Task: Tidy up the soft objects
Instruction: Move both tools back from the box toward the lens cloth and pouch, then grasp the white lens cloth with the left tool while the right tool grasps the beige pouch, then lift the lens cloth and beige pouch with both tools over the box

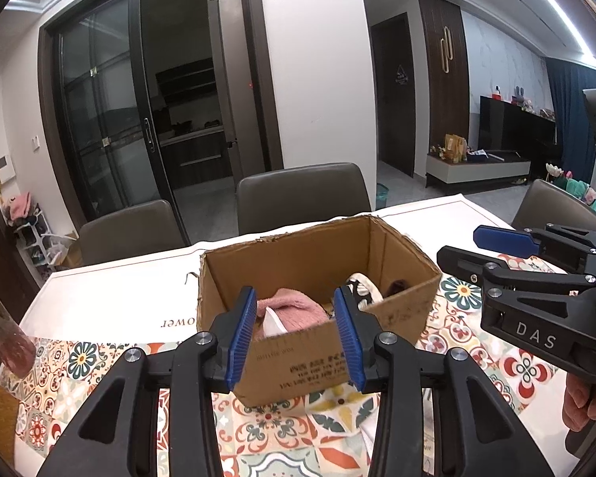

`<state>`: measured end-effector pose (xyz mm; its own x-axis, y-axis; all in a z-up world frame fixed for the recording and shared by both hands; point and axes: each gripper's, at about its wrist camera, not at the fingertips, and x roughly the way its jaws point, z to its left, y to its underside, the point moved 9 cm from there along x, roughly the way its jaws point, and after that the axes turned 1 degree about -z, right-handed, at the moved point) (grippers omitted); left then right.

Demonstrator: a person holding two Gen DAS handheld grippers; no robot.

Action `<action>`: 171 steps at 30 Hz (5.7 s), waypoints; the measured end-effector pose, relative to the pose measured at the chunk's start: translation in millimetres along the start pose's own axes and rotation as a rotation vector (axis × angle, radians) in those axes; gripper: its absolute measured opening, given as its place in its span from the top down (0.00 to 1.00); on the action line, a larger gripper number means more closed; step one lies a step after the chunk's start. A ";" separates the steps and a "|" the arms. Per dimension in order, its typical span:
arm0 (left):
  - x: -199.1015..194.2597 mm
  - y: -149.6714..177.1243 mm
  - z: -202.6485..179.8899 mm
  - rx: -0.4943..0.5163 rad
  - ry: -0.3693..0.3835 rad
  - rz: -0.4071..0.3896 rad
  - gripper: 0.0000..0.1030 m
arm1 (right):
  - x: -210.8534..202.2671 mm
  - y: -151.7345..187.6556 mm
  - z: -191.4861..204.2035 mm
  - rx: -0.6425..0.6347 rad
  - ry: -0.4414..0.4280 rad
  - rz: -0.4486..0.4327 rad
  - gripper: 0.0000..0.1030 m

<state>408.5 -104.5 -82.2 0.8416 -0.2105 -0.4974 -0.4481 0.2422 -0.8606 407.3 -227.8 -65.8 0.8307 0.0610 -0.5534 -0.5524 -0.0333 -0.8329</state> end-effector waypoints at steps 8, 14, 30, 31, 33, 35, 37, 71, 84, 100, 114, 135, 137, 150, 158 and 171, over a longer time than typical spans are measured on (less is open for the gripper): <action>-12.0 13.6 -11.6 0.028 0.024 0.005 0.61 | -17.9 25.2 -4.5 0.027 0.009 0.028 0.57; -18.1 25.8 -16.1 0.033 0.045 0.021 0.61 | -29.0 41.0 -7.8 0.050 0.018 0.046 0.57; -15.9 72.4 -35.5 0.056 0.136 0.109 0.61 | -40.9 103.8 -5.7 0.133 0.021 0.152 0.57; -15.4 74.8 -36.5 0.058 0.141 0.113 0.61 | -40.1 108.1 -5.4 0.139 0.023 0.159 0.57; -12.8 79.9 -36.9 0.058 0.151 0.124 0.61 | -38.2 115.8 -4.3 0.146 0.024 0.174 0.57; -9.6 86.3 -38.5 0.058 0.163 0.138 0.61 | -35.6 124.6 -3.8 0.166 0.022 0.192 0.57; -6.5 91.8 -39.0 0.055 0.173 0.146 0.61 | -33.1 131.8 -4.3 0.183 0.022 0.206 0.57; 78.8 154.8 -61.7 -0.018 0.297 0.276 0.62 | 16.4 217.5 -17.7 0.454 0.073 0.279 0.57; 98.1 172.6 -68.3 -0.061 0.329 0.337 0.69 | 25.2 222.9 -19.5 0.455 0.083 0.271 0.57; 88.4 162.3 -72.0 -0.038 0.308 0.315 0.93 | 17.0 211.9 -20.5 0.432 0.061 0.250 0.83; 49.2 124.0 -52.3 -0.042 0.230 0.218 0.93 | -5.5 179.2 -18.5 0.361 0.057 0.194 0.86; -9.0 70.6 -37.9 -0.065 0.155 0.113 0.93 | -48.8 117.5 -20.8 0.274 0.031 0.092 0.86; -15.6 64.3 -36.1 -0.068 0.147 0.100 0.93 | -54.0 110.1 -19.8 0.264 0.028 0.078 0.86; -54.6 26.1 -19.8 -0.091 0.088 0.007 0.93 | -84.7 57.1 -11.2 0.205 -0.006 -0.031 0.86; -70.3 -0.7 -9.0 -0.090 0.051 -0.054 0.93 | -93.5 27.5 -5.2 0.177 -0.025 -0.095 0.86; -75.1 -38.8 8.8 -0.066 0.009 -0.128 0.93 | -94.6 -15.1 4.1 0.141 -0.046 -0.186 0.86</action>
<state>365.4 -89.7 -10.5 0.8905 -0.2448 -0.3836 -0.3560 0.1504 -0.9223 336.7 -229.0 -0.9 0.9168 0.0988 -0.3870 -0.3971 0.1218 -0.9097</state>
